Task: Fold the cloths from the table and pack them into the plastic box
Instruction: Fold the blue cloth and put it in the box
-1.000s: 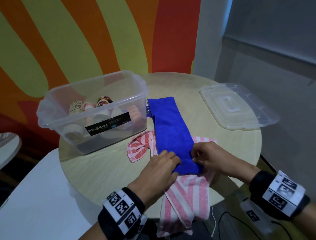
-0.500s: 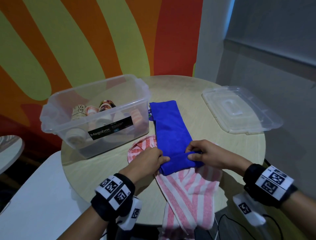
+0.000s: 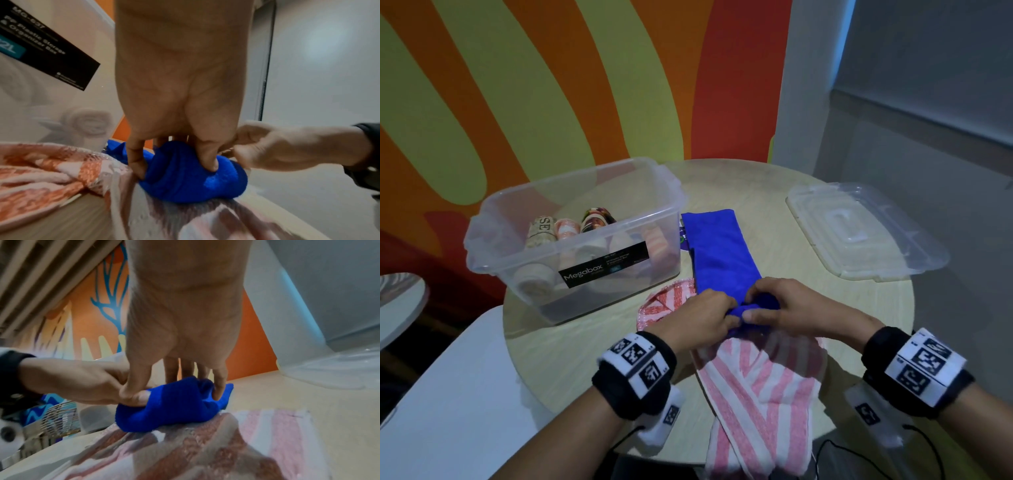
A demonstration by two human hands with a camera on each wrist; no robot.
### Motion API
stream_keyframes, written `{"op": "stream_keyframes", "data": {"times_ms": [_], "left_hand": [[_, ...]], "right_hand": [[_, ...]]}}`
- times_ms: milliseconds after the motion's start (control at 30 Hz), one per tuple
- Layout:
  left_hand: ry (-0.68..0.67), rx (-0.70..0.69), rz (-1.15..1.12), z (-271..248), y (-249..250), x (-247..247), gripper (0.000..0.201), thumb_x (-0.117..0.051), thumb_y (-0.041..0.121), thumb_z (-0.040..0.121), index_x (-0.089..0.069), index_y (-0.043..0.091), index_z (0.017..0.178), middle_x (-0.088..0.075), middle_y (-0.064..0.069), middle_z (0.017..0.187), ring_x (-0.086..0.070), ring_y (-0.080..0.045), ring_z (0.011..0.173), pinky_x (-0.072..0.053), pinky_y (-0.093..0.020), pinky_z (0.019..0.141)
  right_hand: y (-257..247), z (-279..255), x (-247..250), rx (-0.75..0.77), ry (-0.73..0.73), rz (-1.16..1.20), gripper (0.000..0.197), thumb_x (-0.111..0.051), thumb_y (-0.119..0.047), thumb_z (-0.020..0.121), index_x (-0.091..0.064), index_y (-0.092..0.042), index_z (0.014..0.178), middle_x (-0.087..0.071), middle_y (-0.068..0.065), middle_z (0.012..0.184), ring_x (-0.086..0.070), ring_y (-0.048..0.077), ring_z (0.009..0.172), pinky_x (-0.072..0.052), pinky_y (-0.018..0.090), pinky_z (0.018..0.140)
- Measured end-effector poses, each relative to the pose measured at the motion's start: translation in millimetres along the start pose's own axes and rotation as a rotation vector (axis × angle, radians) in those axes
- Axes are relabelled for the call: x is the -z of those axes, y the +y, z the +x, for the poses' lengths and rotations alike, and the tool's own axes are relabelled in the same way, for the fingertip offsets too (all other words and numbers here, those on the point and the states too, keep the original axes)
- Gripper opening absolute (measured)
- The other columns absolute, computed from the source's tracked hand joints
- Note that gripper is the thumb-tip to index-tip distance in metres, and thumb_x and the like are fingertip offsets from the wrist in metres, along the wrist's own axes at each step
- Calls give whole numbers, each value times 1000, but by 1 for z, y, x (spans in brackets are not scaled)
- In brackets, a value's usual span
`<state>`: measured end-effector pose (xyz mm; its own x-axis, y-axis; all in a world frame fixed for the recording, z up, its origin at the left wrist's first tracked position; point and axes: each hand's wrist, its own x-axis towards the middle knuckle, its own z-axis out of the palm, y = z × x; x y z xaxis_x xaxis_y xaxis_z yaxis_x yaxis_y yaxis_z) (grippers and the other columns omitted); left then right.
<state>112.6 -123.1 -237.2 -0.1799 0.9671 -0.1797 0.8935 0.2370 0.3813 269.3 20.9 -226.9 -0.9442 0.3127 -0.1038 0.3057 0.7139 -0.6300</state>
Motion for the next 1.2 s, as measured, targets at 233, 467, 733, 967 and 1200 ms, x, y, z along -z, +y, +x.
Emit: {"op": "stream_keyframes", "data": {"times_ms": [233, 467, 733, 967, 1200], "left_hand": [[69, 97, -86, 15, -13, 15, 39, -51, 35, 107, -59, 6, 81, -62, -10, 83, -55, -24, 78, -42, -42, 70], [24, 80, -7, 19, -12, 13, 30, -56, 40, 103, -60, 10, 110, -63, -7, 99, -58, -26, 93, -48, -43, 80], [63, 129, -176, 26, -21, 1, 20, -43, 31, 110, -51, 16, 100, -59, -7, 93, -55, -26, 87, -39, -38, 73], [266, 112, 61, 20, -12, 3, 32, -49, 49, 104, -45, 18, 109, -56, -3, 106, -55, -27, 96, -46, -45, 83], [144, 43, -10, 20, -19, -4, 27, -59, 39, 100, -59, 12, 100, -63, -6, 99, -55, -27, 98, -40, -40, 80]], "right_hand": [[7, 22, -1, 70, -80, -135, 20, -66, -25, 97, -63, -7, 90, -54, 3, 83, -44, 12, 73, -39, 31, 72], [27, 47, -5, -57, 0, 119, 8, -58, -22, 103, -66, -21, 100, -56, -15, 69, -46, 3, 62, -38, 23, 65], [33, 28, 0, -49, -73, 202, 17, -70, -30, 94, -61, -33, 108, -55, 4, 81, -47, 11, 68, -41, 27, 68], [33, 34, 1, -74, -34, 219, 11, -54, -19, 105, -64, -14, 107, -55, -8, 79, -44, 0, 63, -38, 13, 62], [26, 43, 11, -106, -31, 94, 17, -59, -43, 101, -64, -27, 104, -67, -5, 99, -59, 13, 86, -46, 28, 79]]}}
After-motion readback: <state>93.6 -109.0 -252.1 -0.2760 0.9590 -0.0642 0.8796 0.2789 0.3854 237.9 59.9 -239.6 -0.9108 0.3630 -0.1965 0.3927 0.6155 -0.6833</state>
